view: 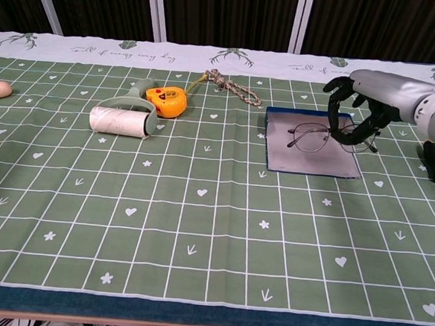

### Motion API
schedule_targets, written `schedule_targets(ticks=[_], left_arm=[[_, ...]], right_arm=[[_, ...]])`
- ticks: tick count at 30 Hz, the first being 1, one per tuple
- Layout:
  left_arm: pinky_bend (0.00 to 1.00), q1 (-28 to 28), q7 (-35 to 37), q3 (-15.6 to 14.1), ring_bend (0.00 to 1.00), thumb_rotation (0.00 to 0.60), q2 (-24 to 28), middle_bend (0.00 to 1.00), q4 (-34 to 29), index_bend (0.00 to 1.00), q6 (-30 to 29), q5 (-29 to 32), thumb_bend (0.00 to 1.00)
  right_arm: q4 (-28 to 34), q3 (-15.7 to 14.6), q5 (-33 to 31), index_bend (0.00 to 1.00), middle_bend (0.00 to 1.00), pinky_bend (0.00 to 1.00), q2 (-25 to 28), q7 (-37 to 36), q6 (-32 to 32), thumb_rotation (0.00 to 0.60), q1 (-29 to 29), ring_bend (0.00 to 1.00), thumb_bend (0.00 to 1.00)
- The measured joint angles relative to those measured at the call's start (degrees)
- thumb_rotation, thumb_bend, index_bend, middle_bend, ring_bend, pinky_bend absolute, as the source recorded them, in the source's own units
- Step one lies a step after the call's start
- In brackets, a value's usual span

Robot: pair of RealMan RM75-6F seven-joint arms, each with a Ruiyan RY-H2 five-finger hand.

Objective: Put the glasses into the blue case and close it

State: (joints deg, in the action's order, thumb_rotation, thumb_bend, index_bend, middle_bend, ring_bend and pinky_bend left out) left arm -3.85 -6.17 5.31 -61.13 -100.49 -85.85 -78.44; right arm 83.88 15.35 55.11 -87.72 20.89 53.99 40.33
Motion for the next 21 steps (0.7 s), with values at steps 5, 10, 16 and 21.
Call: schedule_targets(ticks=[5, 10, 16, 21], left_arm=[[0.0, 0.03, 0.07, 0.0, 0.0, 0.6, -0.02, 0.0, 0.02, 0.1, -0.09, -0.07, 0.31], [0.0, 0.1, 0.03, -0.02, 0.0, 0.6, -0.07, 0.0, 0.1, 0.1, -0.21, -0.11, 0.31], [0.0, 0.14, -0.05, 0.08, 0.0, 0.6, -0.14, 0.0, -0.03, 0.1, -0.33, 0.03, 0.32], [0.0, 0.16, -0.05, 0.08, 0.0, 0.6, -0.12, 0.0, 0.0, 0.1, -0.31, 0.1, 0.32]], right_arm=[[-6.78, 0.81, 1.93, 0.63, 0.12, 0.19, -1.65, -2.97, -1.5, 0.6, 1.71, 0.07, 0.51], [-14.18, 0.54, 4.18, 0.63, 0.12, 0.19, -3.65, -6.28, -4.47, 0.6, 3.46, 0.07, 0.51], [-21.2, 0.11, 6.46, 0.63, 0.12, 0.19, -6.54, -12.09, -7.68, 0.6, 4.97, 0.07, 0.51], [-25.24, -0.02, 7.51, 0.63, 0.12, 0.19, -8.92, -15.07, -9.24, 0.6, 5.98, 0.07, 0.51]])
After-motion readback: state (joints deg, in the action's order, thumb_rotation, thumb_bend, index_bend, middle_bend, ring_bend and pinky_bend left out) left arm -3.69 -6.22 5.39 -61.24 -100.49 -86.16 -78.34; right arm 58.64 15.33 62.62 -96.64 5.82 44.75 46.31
